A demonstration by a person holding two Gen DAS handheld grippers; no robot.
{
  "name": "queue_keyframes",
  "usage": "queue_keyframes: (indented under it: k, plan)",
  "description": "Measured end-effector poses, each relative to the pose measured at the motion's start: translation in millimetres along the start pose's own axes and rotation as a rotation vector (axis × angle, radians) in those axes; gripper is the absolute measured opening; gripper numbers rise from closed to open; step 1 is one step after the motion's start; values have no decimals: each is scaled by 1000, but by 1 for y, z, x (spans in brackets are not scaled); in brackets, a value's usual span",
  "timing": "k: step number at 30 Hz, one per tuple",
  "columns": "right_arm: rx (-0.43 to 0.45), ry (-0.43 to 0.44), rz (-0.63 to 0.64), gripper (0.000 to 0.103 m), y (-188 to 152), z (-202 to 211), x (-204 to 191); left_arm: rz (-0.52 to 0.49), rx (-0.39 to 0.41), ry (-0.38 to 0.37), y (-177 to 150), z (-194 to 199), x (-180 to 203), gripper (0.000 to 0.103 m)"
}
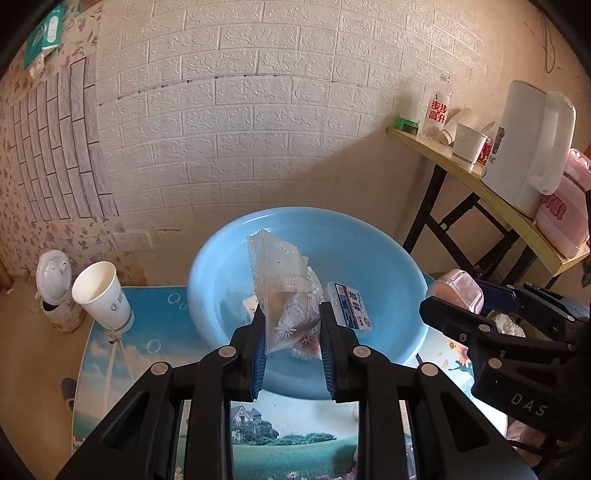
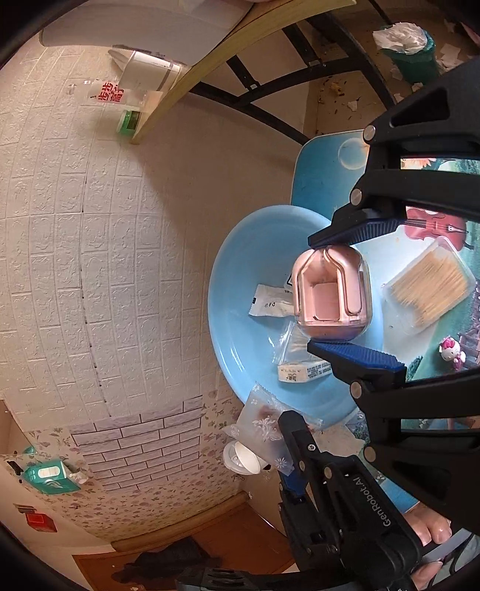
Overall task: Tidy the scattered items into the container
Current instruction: 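Carry the zip bag and pink holder over the light-blue basin, then open the right tool to drop the pink holder into the basin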
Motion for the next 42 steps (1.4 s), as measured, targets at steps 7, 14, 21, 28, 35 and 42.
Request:
queue_keyframes:
  k: [7,14,21,28,35,42]
  plan:
    - [-43,19,-6,51,9,-34,7,10,-68,2,9,-43,-5,25]
    - [-75,21,8,51,5,-57,2,-21,-80,64,6,-59,-10,58]
    - [-79,24,3,51,6,-61,1,-5,-12,119,5,-41,-21,83]
    - [-85,29,2,51,6,-59,-4,13,8,134,2,-26,-29,87]
    - [-98,56,-35,51,4,-63,-5,15,17,155,-6,-20,-33,95]
    - [-12,29,-70,81,6,-43,3,48,23,177,-13,-12,-47,100]
Point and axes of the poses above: each gripper's, at about its wrist camera, not at the fingertips, and z roughly against the way its jaws point, x to its right, y to its top, the point moved 5 cm from there along -z, roughly the way its jaws point, and after that the axes turned 14 degrees about -x, right-handed, at the moved point
